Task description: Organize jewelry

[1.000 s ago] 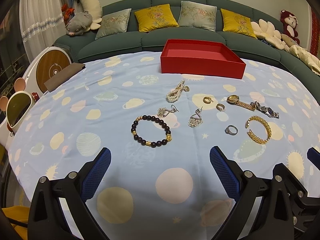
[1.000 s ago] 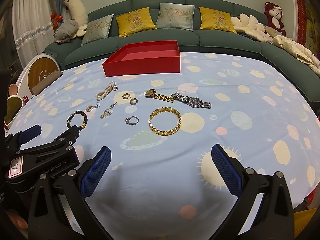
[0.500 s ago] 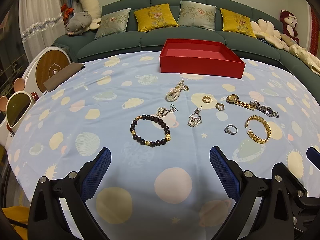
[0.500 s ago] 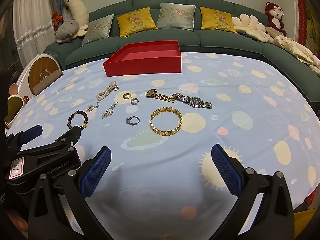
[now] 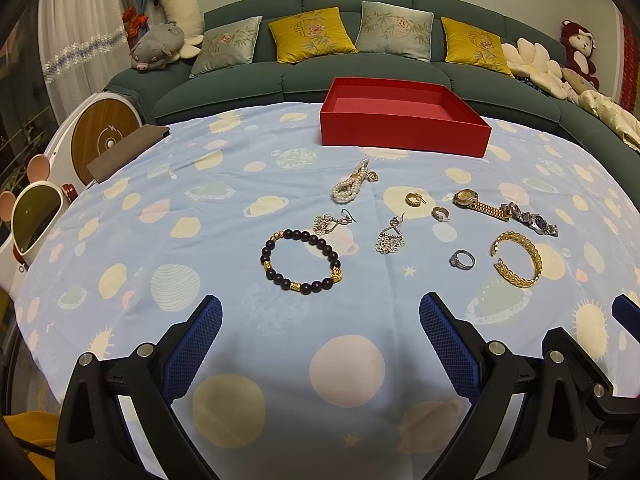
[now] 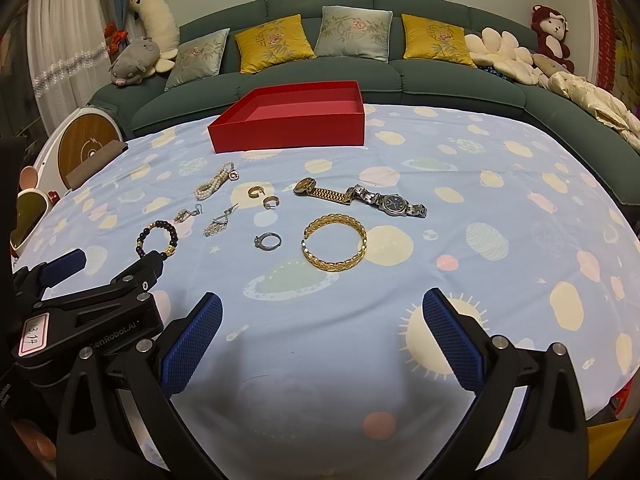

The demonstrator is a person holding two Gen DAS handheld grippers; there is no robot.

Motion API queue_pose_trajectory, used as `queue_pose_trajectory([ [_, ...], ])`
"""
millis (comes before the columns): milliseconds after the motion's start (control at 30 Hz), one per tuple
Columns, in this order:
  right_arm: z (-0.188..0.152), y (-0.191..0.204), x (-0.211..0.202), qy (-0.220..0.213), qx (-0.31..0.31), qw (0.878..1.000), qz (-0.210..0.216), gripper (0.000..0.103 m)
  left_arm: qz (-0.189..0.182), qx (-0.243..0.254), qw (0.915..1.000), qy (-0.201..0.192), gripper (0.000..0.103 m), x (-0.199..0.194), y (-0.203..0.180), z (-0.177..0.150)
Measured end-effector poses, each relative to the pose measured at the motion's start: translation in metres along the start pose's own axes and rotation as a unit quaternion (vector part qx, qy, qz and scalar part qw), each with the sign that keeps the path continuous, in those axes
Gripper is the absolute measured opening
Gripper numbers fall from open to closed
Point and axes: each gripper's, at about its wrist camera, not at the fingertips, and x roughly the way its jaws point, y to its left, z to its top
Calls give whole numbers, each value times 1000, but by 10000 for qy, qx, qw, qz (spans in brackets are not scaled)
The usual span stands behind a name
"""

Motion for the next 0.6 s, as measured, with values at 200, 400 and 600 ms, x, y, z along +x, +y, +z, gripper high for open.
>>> queue_pose_trajectory([
  [200, 0, 2, 0, -3, -10, 10000, 7, 98, -6, -2, 10000, 0, 97, 0, 0, 0],
  [400, 0, 1, 0, -1, 1, 10000, 10, 98, -11, -9, 10000, 9, 97, 0, 0, 0],
  [600, 1, 1, 1, -18, 4, 10000, 0, 98, -54, -110, 9999, 51, 97, 1, 5, 1],
])
